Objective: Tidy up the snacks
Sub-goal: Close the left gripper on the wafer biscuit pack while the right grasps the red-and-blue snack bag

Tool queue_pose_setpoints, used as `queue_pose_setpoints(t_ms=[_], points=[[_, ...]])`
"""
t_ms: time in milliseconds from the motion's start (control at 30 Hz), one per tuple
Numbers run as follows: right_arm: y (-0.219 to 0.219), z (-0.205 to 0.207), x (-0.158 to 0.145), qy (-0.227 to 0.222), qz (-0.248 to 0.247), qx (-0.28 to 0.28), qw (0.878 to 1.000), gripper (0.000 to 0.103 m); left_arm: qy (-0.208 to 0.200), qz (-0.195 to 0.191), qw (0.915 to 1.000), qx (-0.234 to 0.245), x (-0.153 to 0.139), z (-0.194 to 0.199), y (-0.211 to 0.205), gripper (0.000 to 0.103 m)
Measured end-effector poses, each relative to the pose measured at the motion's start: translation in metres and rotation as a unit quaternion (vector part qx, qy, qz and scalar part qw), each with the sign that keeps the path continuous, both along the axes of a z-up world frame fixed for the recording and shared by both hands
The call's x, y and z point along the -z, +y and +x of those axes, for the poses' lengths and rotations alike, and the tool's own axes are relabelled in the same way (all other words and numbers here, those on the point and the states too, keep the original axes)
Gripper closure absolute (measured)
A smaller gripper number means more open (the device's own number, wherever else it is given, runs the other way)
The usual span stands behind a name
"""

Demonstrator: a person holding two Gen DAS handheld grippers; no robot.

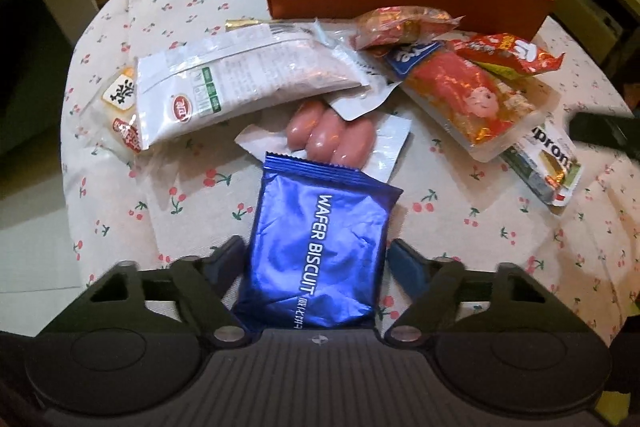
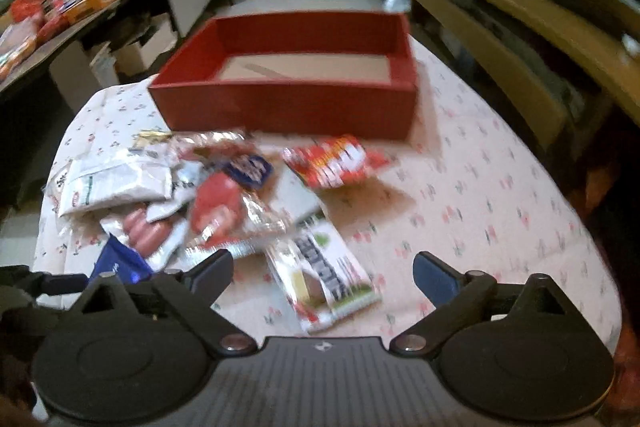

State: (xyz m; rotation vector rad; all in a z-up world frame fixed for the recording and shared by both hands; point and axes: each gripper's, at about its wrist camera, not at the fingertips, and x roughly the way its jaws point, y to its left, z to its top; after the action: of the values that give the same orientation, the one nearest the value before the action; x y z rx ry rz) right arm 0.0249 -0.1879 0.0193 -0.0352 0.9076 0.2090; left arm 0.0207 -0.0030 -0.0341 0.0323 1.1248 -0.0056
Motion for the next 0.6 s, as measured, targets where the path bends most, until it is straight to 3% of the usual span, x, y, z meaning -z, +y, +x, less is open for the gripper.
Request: queue_pose_setpoints(t_ms=[133,300,600], points=[[0.030,0.033,0.000,0.011,-0.031,-0.076,0.997,0.000,-0.004,-0.014,0.9999,-0.001,-0.002,-0.003,0.002,0.028],[0.065,0.073,0.027,0.050,-0.075,-0.141,0.986,0.000,-0.007,-0.022,0.9997,0.004,-0.002,-0.003,0.006,0.029],[0.081,0.097,0.062,0.093,-0.090,-0.174,0.976,0.000,-0.005,-0.044,0.9988,0.020,0.002,0.003,0.010,0.014]])
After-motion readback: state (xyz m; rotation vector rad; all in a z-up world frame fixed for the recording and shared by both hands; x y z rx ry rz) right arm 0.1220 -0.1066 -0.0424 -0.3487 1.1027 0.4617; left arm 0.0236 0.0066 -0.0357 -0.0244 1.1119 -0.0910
